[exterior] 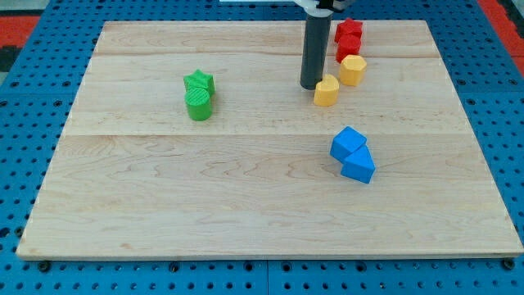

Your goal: Place the yellow heart below the yellow hexagon

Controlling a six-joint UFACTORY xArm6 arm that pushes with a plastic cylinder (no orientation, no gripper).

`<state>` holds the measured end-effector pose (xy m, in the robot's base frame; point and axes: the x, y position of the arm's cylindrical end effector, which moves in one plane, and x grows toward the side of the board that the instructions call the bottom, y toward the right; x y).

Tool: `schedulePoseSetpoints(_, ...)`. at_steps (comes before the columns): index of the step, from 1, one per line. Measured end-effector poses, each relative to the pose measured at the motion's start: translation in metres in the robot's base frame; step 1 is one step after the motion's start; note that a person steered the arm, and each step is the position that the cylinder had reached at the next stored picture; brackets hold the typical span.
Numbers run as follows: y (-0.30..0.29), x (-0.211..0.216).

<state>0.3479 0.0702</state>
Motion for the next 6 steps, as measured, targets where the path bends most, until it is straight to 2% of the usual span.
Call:
schedulePoseSetpoints(1,-0.02,0.004)
schedulePoseSetpoints(3,0.038,0.011)
schedulePoseSetpoints(4,0.006,0.019)
schedulePoseSetpoints(5,-0.013,0.078)
schedulePoseSetpoints(6,-0.013,0.154)
